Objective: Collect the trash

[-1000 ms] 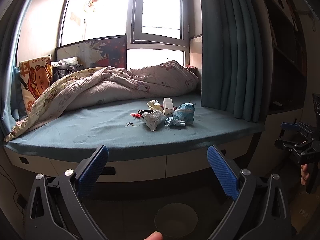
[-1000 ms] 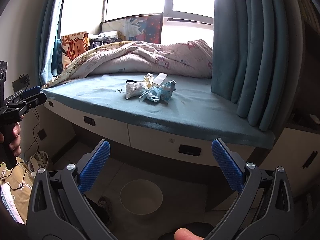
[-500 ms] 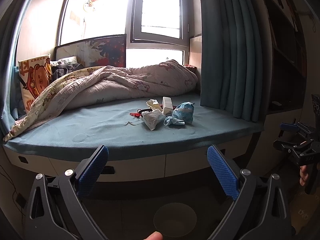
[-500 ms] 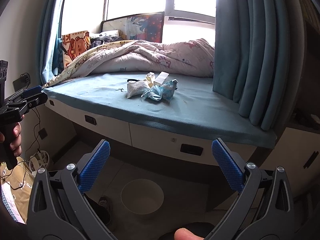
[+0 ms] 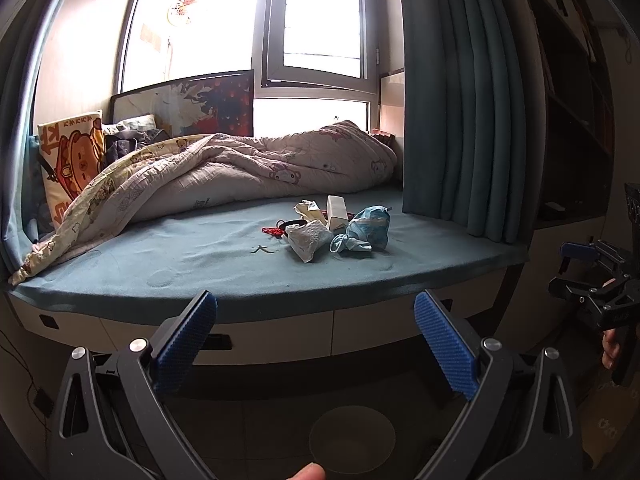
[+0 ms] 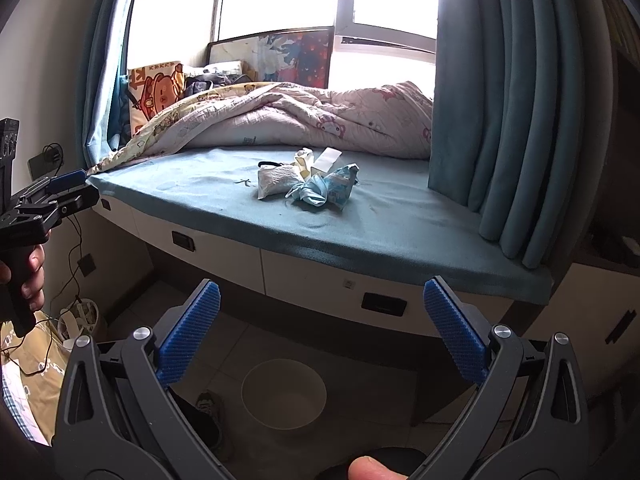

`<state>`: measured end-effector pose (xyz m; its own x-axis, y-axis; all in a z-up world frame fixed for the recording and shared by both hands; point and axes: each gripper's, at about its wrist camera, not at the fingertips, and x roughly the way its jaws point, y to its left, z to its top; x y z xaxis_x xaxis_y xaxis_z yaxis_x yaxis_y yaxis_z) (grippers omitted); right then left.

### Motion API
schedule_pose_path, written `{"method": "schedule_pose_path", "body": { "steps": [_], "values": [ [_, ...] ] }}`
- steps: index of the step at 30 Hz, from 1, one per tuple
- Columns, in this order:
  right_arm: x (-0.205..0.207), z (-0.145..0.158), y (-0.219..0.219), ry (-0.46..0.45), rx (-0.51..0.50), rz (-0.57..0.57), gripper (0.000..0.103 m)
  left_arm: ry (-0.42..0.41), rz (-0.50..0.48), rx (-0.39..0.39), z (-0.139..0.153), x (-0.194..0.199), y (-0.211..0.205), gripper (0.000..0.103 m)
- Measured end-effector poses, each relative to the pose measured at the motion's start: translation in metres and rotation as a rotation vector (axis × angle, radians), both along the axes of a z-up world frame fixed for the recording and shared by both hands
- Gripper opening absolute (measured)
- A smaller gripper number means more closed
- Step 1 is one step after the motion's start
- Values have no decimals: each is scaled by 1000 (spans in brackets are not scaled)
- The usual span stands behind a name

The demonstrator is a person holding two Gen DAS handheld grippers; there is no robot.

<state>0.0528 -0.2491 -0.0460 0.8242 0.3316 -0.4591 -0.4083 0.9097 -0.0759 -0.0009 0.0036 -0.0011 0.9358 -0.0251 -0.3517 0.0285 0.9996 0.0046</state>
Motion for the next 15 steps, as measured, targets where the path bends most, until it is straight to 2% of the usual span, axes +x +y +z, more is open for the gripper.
{"method": "schedule_pose_path", "body": {
  "steps": [15],
  "values": [
    [3,3,4,1,-13,7,98,-3,-12,-2,3,4,3,97]
  ]
}}
